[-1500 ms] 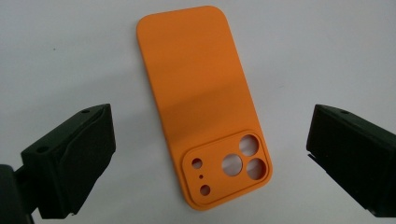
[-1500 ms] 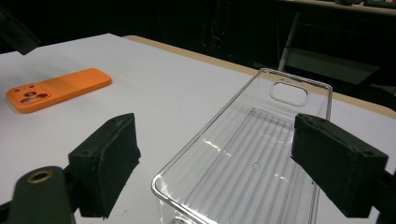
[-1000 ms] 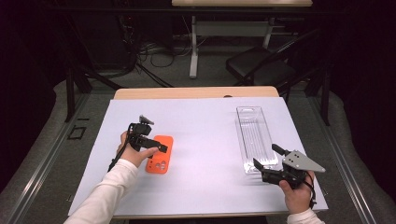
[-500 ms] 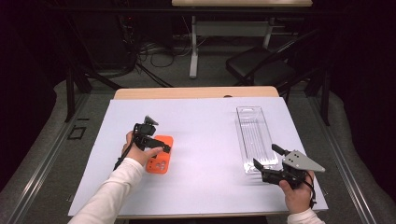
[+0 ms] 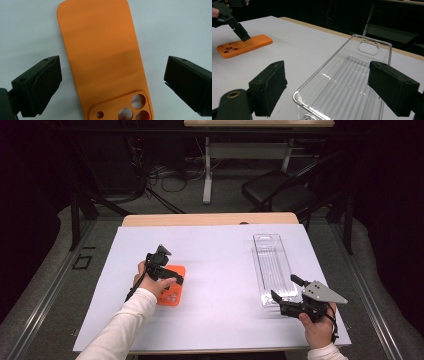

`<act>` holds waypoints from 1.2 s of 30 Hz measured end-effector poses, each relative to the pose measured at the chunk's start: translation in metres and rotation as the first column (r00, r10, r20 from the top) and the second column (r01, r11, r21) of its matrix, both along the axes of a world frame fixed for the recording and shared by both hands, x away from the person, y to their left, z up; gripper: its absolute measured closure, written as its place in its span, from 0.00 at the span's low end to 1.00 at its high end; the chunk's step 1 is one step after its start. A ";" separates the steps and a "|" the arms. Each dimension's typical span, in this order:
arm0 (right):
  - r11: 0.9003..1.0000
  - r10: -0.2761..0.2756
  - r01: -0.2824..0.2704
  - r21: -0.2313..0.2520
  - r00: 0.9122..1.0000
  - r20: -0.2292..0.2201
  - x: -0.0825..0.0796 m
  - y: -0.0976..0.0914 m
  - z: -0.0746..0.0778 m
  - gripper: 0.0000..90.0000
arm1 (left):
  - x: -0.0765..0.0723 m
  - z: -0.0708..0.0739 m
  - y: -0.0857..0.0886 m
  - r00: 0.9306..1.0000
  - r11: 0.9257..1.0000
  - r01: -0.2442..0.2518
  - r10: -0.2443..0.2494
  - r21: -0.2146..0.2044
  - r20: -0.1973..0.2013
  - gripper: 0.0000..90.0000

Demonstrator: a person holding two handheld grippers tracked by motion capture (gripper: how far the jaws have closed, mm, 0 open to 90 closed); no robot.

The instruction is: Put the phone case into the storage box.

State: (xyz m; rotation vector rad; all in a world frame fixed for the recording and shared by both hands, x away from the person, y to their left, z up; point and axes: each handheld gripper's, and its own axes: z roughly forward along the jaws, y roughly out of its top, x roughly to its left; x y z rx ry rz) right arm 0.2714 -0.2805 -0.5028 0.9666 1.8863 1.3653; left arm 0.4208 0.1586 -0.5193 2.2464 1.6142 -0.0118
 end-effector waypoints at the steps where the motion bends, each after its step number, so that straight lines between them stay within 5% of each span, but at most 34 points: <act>1: 1.000 0.000 0.000 0.000 1.000 0.000 0.000 0.000 0.000 0.16 | 0.000 0.000 0.000 1.000 1.000 0.000 0.000 0.000 0.000 0.02; 15: 1.000 0.005 -0.005 0.000 1.000 -0.003 0.000 0.000 0.000 0.16 | 0.006 -0.008 -0.003 0.996 0.999 -0.052 0.051 -0.009 -0.078 0.01; 36: 1.000 0.006 -0.006 -0.001 1.000 -0.005 0.000 0.000 0.000 0.16 | 0.008 -0.012 -0.006 0.993 0.997 -0.071 0.071 0.008 -0.099 0.03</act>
